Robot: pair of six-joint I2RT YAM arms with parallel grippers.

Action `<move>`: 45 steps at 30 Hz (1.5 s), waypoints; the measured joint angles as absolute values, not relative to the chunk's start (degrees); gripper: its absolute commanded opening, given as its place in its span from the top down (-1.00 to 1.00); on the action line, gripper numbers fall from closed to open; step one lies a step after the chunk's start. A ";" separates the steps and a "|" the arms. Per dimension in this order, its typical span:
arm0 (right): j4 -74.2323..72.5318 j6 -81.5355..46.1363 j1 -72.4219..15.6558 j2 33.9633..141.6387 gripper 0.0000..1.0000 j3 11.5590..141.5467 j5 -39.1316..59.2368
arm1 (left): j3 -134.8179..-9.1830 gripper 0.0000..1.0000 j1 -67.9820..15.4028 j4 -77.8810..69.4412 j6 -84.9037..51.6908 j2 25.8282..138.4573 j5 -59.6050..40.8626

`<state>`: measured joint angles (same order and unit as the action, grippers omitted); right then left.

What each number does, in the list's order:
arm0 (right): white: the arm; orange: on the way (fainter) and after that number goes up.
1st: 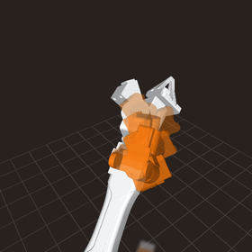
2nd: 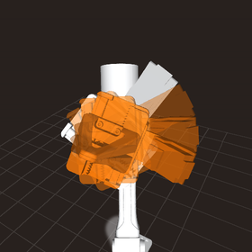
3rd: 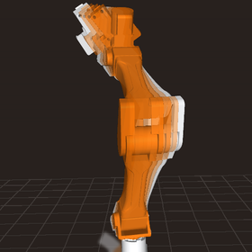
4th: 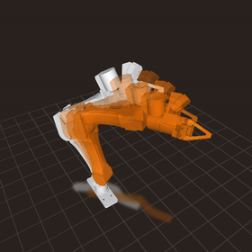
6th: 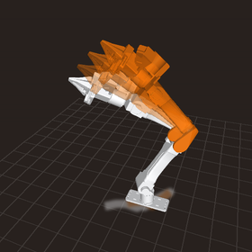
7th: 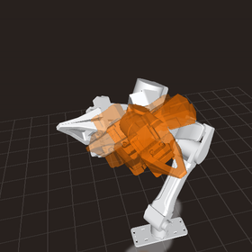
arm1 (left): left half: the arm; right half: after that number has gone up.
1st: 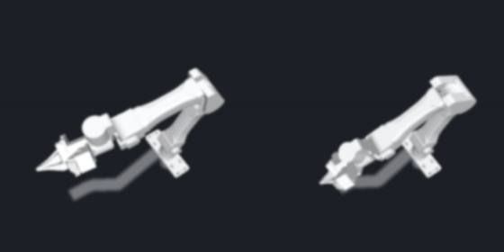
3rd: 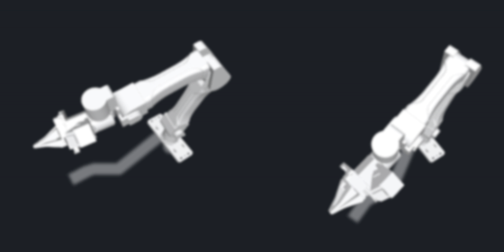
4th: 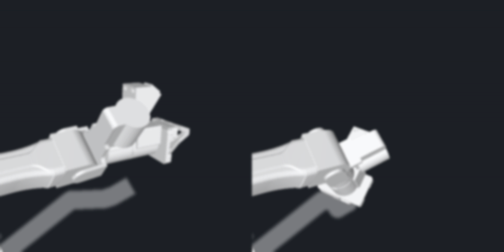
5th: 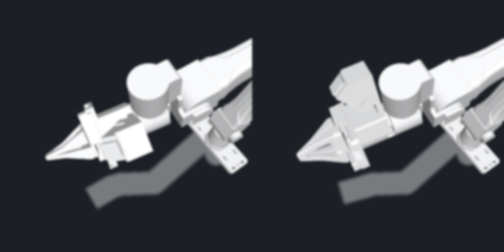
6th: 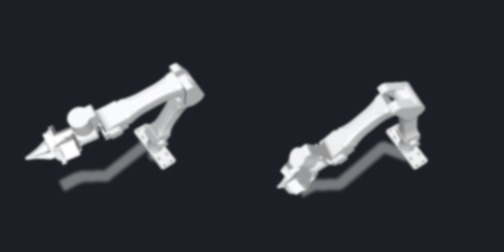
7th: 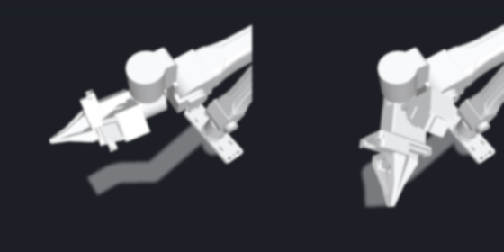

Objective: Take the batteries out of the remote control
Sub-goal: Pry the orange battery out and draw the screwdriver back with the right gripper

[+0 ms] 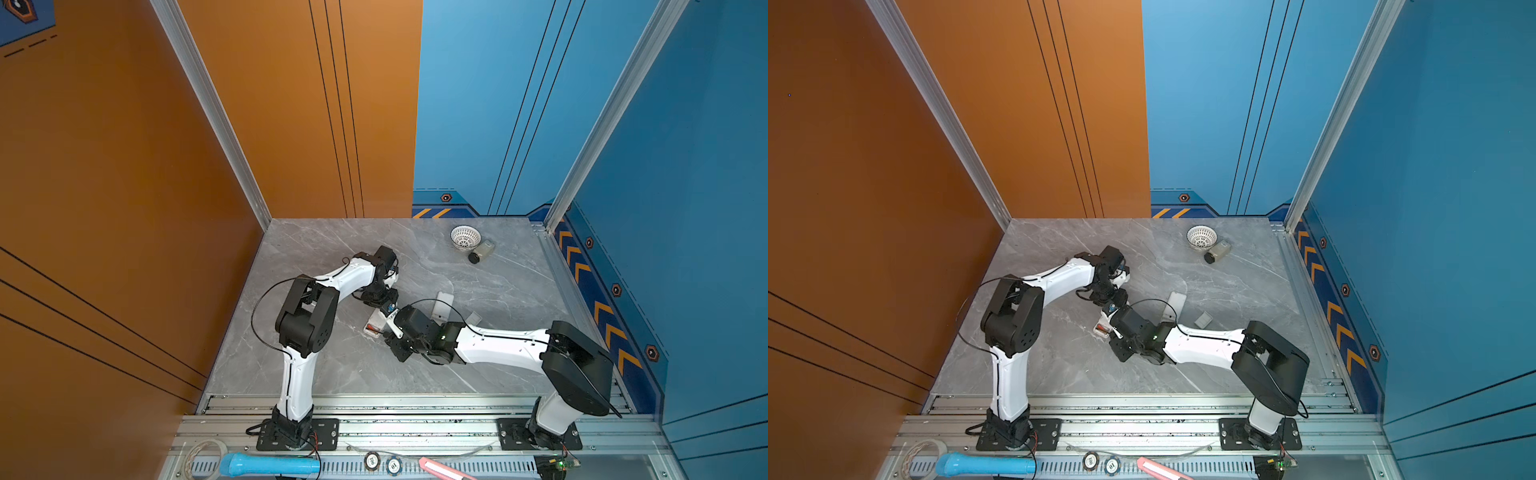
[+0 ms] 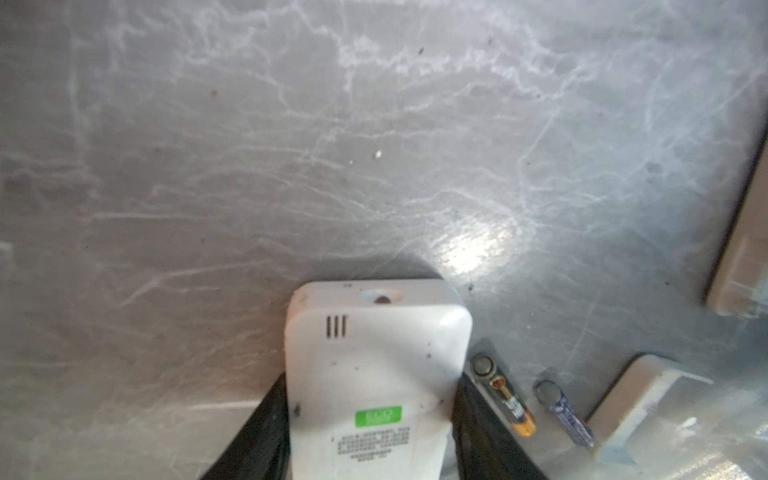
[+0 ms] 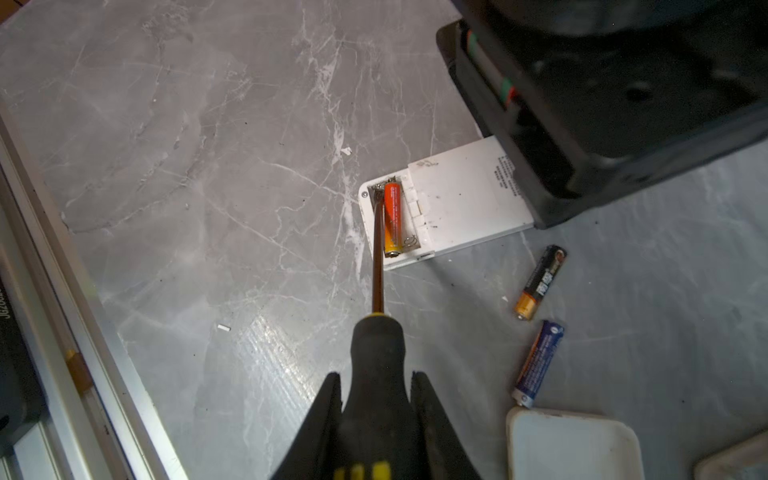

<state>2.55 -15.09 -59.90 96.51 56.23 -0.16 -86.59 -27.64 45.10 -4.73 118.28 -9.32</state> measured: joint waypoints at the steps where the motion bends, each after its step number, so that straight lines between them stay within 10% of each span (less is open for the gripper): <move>1: 2.72 -15.05 -59.81 96.33 1.00 56.23 -0.10 | -86.59 1.00 -27.57 45.08 -4.82 118.28 -9.30; 34: 25.41 -28.51 -66.54 97.17 1.00 66.19 -18.13 | -82.87 1.00 -24.51 41.34 -30.94 115.59 -7.75; 45: 25.41 -28.58 -60.90 81.12 1.00 57.98 -18.76 | -82.39 0.02 -23.07 45.32 -33.08 114.85 -6.37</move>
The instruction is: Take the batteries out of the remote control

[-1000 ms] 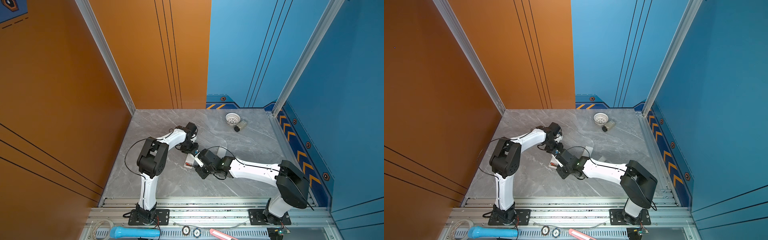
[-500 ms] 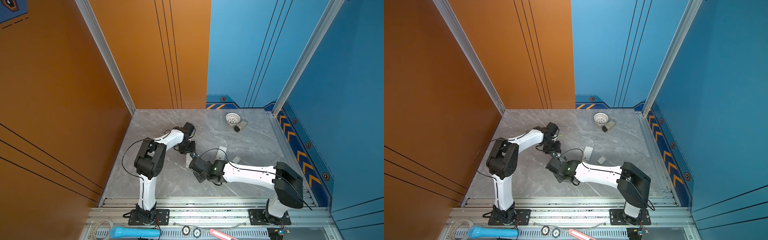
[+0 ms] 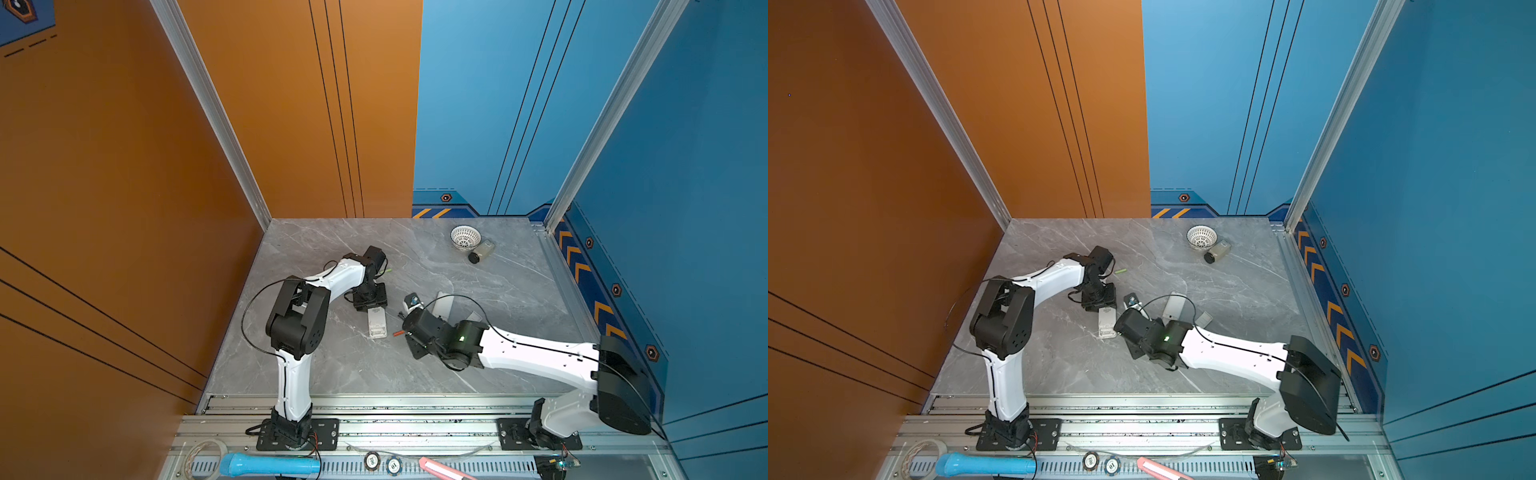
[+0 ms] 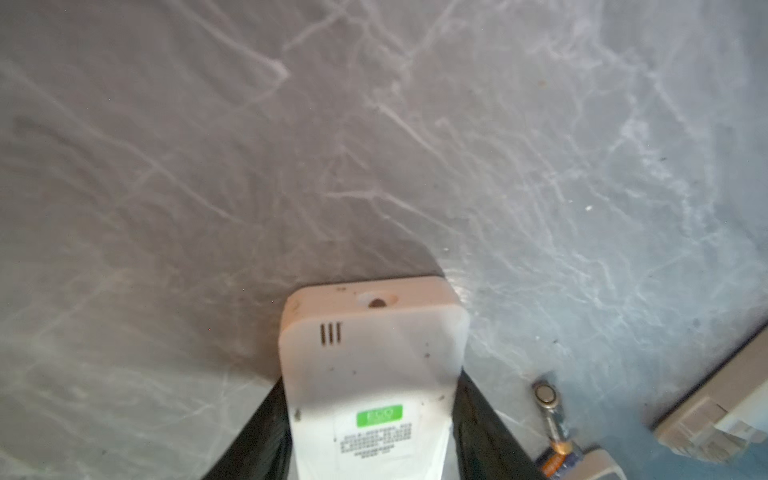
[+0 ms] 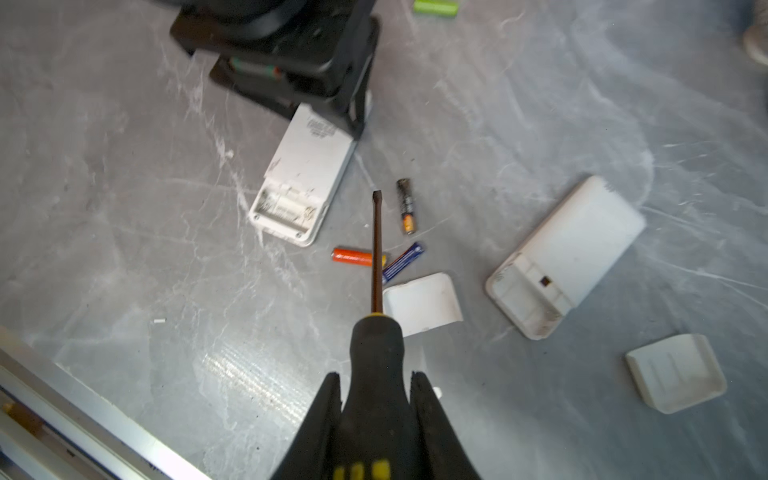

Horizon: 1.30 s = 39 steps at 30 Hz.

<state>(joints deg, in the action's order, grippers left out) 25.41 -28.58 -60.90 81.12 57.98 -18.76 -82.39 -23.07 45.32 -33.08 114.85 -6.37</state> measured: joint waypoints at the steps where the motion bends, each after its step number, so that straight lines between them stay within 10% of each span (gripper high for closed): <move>1: 25.61 -28.58 -59.83 79.26 1.00 57.17 -18.83 | -82.41 -0.09 -22.85 45.87 -33.08 114.74 -6.15; 6: 27.18 -29.12 -52.95 73.25 0.91 53.74 -19.79 | -84.68 -0.85 -22.11 47.53 -34.04 114.41 -6.07; 10: 25.74 -30.96 -43.81 69.82 0.80 46.85 -19.75 | -87.70 -0.99 -22.13 47.59 -34.50 112.46 -6.59; 18: 15.59 -34.79 -32.42 69.21 0.29 35.31 -15.46 | -90.15 -0.96 -22.13 46.50 -34.57 105.80 -8.21; 28: 7.92 -33.95 -25.78 74.26 -0.93 35.51 -0.93 | -81.23 -0.96 -20.21 39.51 -33.23 85.73 -6.35; 39: 13.04 -25.54 0.86 62.15 -1.00 39.88 6.26 | -57.32 -0.96 -8.95 32.12 -27.77 63.92 0.86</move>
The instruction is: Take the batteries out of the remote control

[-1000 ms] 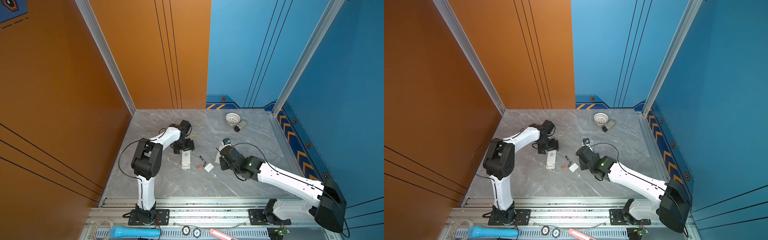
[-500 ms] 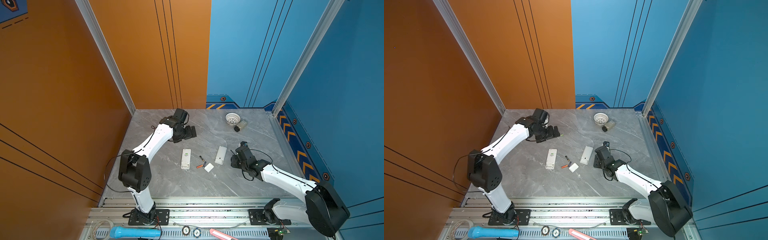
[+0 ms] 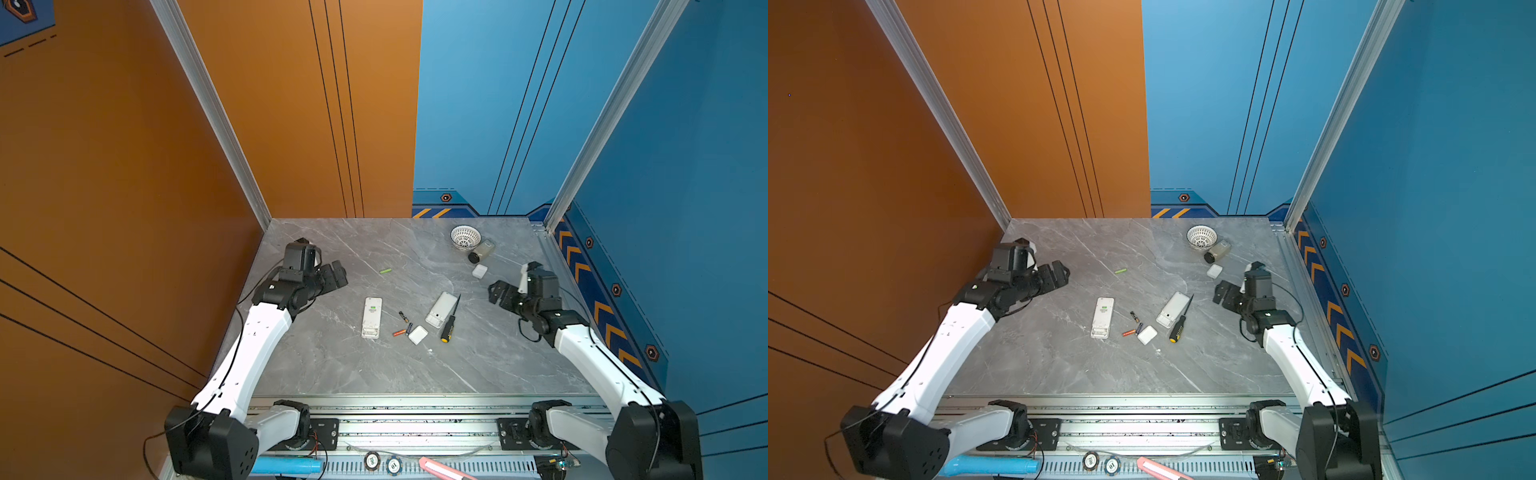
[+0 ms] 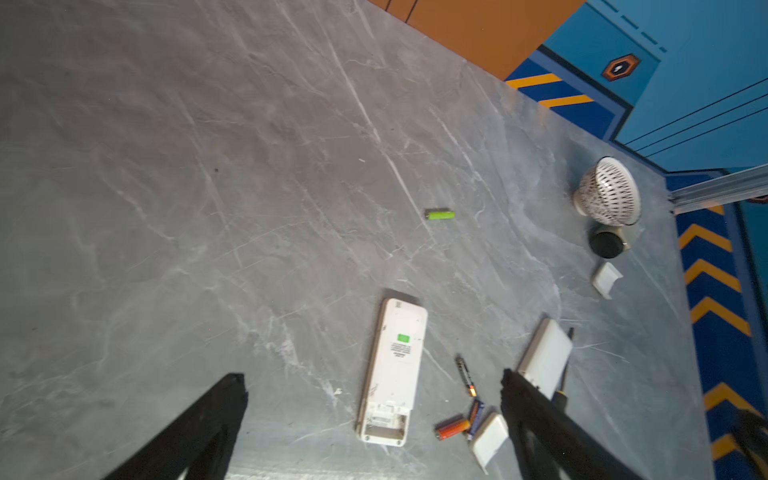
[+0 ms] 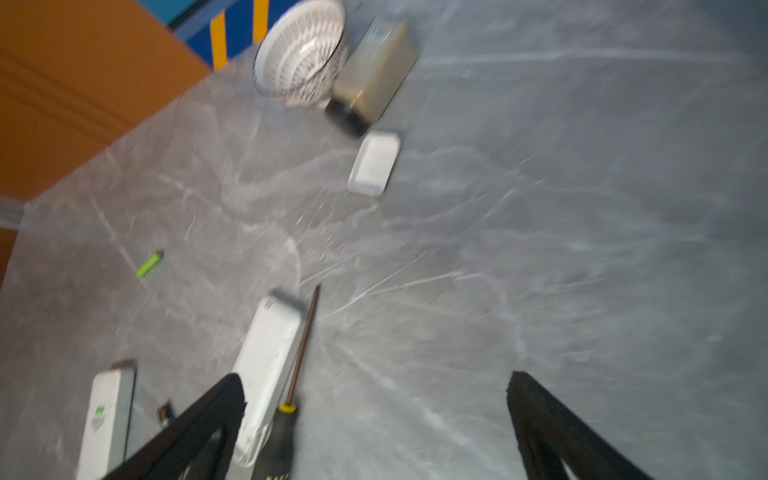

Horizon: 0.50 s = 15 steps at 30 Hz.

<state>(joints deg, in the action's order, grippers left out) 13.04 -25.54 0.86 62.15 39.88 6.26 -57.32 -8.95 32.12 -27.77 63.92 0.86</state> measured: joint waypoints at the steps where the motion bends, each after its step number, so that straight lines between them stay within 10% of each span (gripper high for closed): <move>1: 13.13 -24.75 3.42 61.30 -1.00 39.77 6.39 | -54.74 -0.96 -8.40 30.96 -26.76 62.50 1.83; 9: 7.70 -20.29 19.14 57.63 -1.00 30.00 6.76 | -34.63 -0.96 1.45 14.87 -19.00 57.82 8.10; 15: -10.92 -17.02 13.76 56.64 -1.00 14.35 2.57 | -22.44 -0.96 2.22 -6.22 -9.89 58.41 8.43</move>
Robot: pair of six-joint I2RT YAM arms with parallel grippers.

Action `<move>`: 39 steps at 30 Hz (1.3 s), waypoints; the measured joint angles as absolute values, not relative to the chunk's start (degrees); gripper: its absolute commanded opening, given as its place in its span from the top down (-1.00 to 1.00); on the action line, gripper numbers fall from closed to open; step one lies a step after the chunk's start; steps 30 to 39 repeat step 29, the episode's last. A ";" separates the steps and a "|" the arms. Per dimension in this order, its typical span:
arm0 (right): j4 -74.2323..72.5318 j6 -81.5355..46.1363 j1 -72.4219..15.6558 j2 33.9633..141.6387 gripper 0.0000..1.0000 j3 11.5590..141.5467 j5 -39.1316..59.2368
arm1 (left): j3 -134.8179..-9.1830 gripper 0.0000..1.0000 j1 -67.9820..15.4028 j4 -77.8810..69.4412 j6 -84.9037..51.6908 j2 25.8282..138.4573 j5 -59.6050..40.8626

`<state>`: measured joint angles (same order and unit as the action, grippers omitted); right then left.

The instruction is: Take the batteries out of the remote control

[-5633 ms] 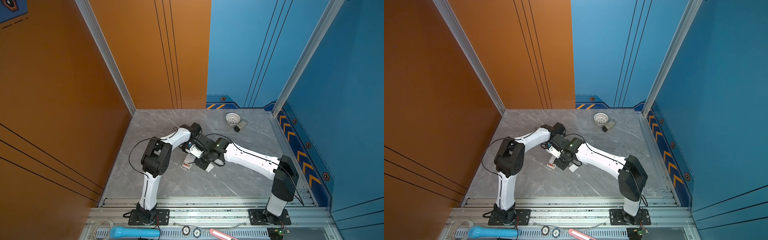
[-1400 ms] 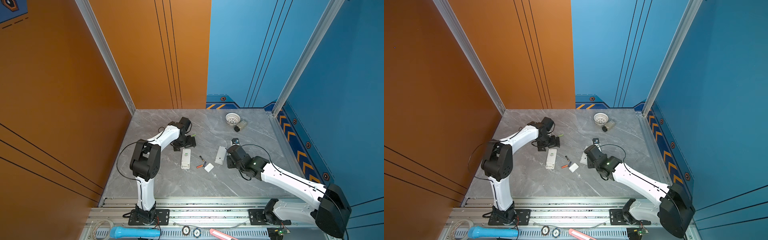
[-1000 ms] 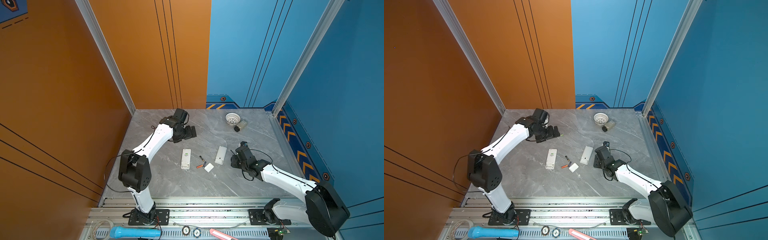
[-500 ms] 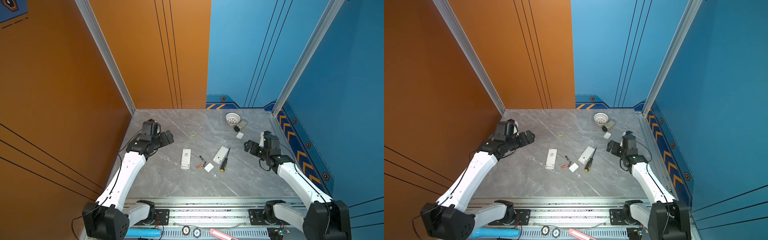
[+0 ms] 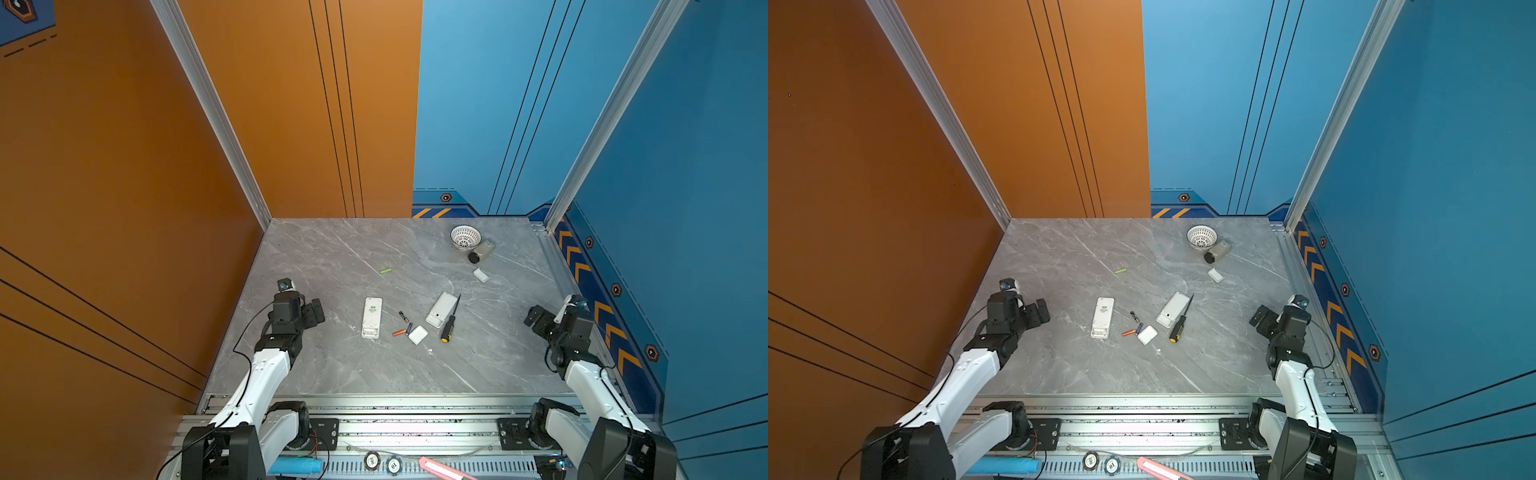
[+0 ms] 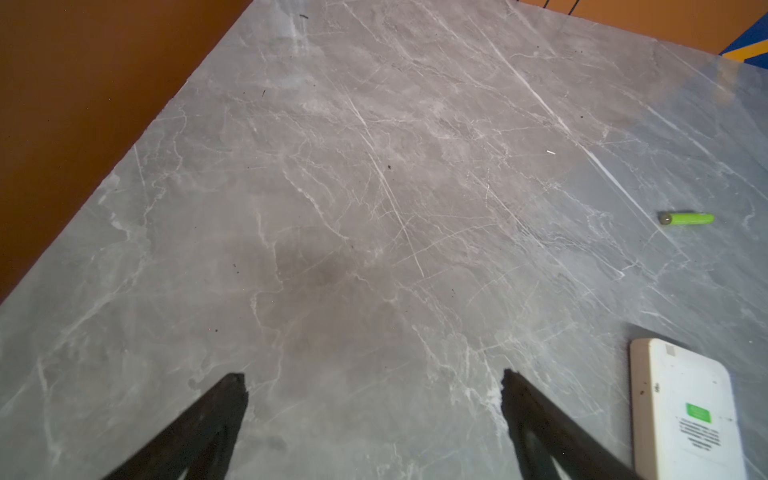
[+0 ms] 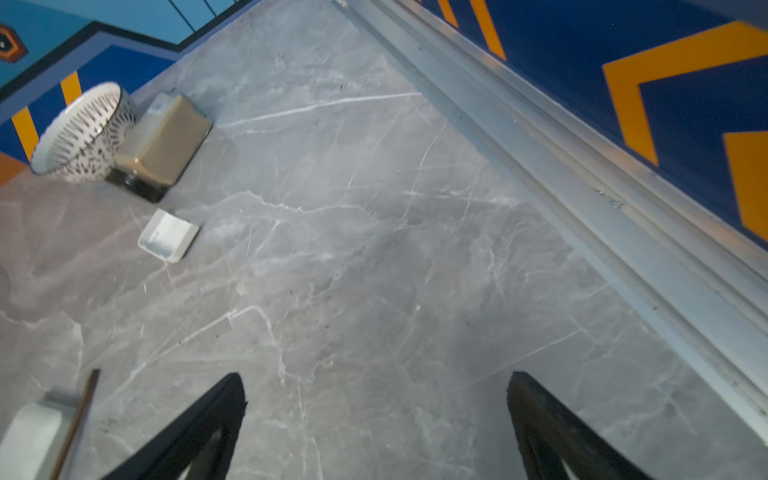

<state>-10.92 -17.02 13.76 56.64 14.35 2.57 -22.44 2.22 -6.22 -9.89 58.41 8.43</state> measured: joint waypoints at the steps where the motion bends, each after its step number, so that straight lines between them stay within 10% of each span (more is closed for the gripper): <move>1: -12.43 -16.05 11.49 57.82 -1.00 13.93 1.45 | -20.73 -0.96 2.24 -9.80 -8.62 59.16 7.88; 12: -45.67 -6.52 0.27 87.26 -1.00 18.98 -3.70 | -23.24 -0.96 2.83 -40.64 -0.95 86.48 -4.49; 39: -48.93 -4.43 -1.83 88.25 -1.00 21.06 -8.43 | -22.48 -0.96 0.99 -50.02 -0.34 89.21 -1.56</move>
